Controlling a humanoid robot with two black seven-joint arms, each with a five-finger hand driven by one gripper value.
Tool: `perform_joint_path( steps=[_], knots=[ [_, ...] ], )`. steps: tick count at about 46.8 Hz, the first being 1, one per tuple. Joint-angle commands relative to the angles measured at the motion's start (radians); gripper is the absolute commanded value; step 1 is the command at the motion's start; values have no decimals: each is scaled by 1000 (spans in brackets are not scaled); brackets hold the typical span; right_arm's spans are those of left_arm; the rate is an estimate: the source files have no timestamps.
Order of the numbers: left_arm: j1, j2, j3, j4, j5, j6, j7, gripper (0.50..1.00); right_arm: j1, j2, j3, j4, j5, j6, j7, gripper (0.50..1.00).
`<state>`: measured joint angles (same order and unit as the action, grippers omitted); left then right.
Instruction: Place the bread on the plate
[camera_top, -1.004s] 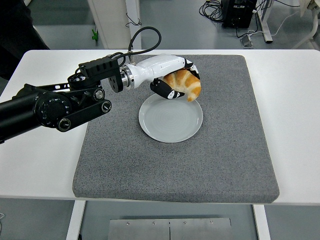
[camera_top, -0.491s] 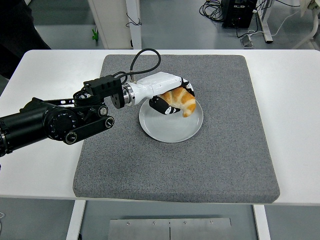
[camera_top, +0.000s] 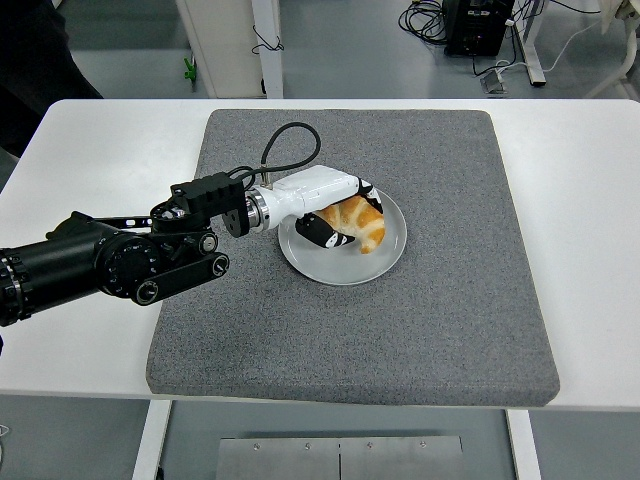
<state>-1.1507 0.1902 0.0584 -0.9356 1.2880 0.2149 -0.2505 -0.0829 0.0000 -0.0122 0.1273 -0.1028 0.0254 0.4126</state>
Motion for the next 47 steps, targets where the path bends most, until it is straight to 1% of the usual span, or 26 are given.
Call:
perform_joint_path(
  steps=[1, 8, 38, 42, 47],
  knots=[
    [2, 0, 1, 1, 1, 1, 0, 536, 0, 0, 0, 0, 0, -1, 0, 1000],
    [6, 0, 3, 6, 2, 11, 0, 536, 0, 0, 0, 0, 0, -1, 0, 1000],
    [29, -9, 5, 9, 2, 11, -1, 542, 0, 0, 0, 0, 0, 1, 0, 1000],
    [28, -9, 27, 9, 1, 12, -1, 542, 0, 0, 0, 0, 0, -1, 0, 1000],
    [28, -9, 41, 9, 1, 38, -1, 545, 0, 0, 0, 0, 0, 1, 0, 1000]
  ],
)
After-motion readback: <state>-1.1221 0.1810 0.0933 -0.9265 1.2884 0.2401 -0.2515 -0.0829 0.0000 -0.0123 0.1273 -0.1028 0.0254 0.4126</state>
